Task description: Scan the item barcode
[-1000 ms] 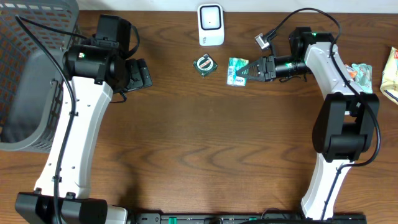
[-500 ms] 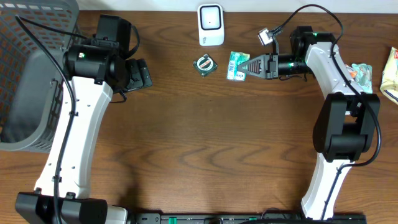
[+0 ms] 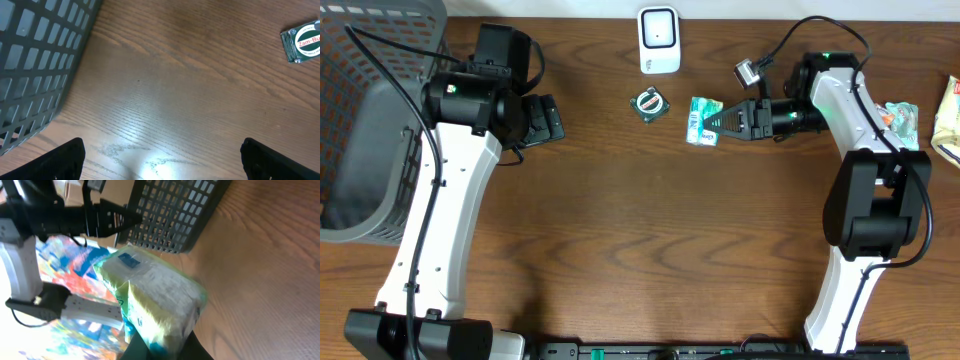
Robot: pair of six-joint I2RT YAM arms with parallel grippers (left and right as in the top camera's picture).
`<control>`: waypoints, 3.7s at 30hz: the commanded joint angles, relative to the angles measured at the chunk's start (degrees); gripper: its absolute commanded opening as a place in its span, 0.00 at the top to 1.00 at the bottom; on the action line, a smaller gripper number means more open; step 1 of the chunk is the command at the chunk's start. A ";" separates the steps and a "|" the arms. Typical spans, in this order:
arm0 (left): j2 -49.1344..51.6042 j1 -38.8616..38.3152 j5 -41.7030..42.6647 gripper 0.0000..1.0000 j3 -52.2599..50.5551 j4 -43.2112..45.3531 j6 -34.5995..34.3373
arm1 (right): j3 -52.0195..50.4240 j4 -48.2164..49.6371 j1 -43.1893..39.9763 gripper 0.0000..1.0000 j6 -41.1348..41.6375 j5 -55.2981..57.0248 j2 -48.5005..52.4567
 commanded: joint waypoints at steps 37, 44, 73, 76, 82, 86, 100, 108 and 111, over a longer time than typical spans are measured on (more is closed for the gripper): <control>-0.39 0.15 -0.74 0.02 0.52 -0.17 0.57 | -0.02 -0.52 -1.88 0.99 -3.91 3.37 -5.86; -0.39 0.15 -0.74 0.02 0.52 -0.17 0.57 | -0.02 -0.33 -0.61 0.99 -3.91 2.21 -5.86; -0.39 0.15 -0.74 0.02 0.52 -0.17 0.57 | -0.02 0.11 1.09 0.99 -3.74 1.22 -5.86; -0.39 0.15 -0.74 0.02 0.52 -0.17 0.57 | -0.02 0.09 1.07 0.99 -3.74 1.22 -5.86; -0.39 0.15 -0.74 0.02 0.52 -0.17 0.57 | -0.02 0.31 1.09 0.99 -3.74 1.22 -5.86; -0.39 0.15 -0.74 0.02 0.52 -0.17 0.57 | -0.02 0.31 1.09 0.99 -3.74 1.22 -5.86; -0.39 0.15 -0.74 0.02 0.52 -0.17 0.57 | -0.02 0.55 1.18 0.99 -3.76 1.25 -5.86; -0.39 0.15 -0.74 0.02 0.52 -0.17 0.57 | -0.02 0.52 1.20 0.99 -3.74 1.22 -5.86; -0.39 0.15 -0.74 0.02 0.52 -0.17 0.57 | -0.02 0.52 1.20 0.99 -3.74 1.22 -5.86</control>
